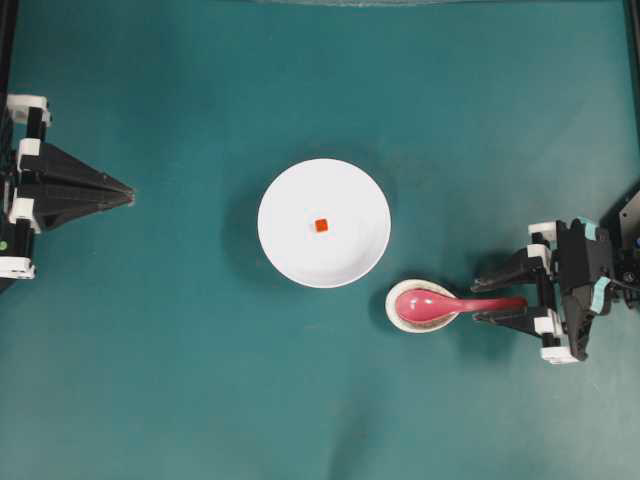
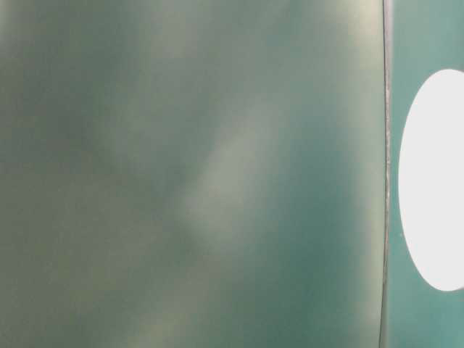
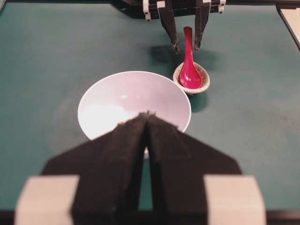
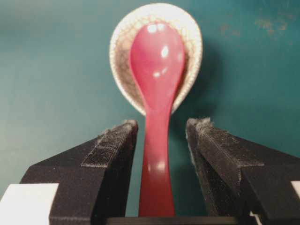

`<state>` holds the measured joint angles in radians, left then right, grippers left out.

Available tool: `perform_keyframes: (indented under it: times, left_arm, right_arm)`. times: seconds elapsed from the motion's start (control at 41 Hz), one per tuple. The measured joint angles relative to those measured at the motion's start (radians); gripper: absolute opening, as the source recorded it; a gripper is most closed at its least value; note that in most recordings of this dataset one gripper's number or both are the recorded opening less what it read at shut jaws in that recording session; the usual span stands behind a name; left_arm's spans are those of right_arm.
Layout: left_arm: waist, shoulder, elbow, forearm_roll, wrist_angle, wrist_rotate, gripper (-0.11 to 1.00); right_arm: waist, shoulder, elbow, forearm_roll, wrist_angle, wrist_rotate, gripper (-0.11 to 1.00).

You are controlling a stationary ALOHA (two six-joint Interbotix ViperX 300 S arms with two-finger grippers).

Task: Grip the spoon and scoop the red block from the bowl with right arm.
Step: 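Lower the right gripper around the pink spoon handle and close, then lift the pink spoon from the spoon rest toward the white bowl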

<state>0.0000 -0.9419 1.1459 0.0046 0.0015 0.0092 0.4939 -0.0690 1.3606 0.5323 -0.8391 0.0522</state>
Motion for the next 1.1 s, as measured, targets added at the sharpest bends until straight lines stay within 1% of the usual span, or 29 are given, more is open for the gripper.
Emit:
perform_keyframes:
  times: [0.219, 0.415, 0.512, 0.853, 1.097]
  left_arm:
    - [0.000, 0.000, 0.000, 0.000, 0.002, 0.000, 0.00]
    - [0.002, 0.000, 0.000, 0.000, 0.002, 0.000, 0.00]
    - [0.002, 0.000, 0.000, 0.000, 0.002, 0.000, 0.00]
    - [0.000, 0.000, 0.000, 0.002, 0.006, 0.000, 0.00]
    - [0.000, 0.000, 0.000, 0.000, 0.011, -0.002, 0.00]
  right_arm:
    - [0.003, 0.000, 0.000, 0.000, 0.003, -0.018, 0.52]
    - [0.006, 0.002, 0.000, 0.000, 0.005, -0.051, 0.48]
    - [0.008, 0.002, 0.000, 0.000, 0.005, -0.064, 0.48]
    - [0.009, 0.002, 0.000, 0.000, 0.005, -0.083, 0.47]
    - [0.009, 0.002, 0.000, -0.002, 0.005, -0.095, 0.34]
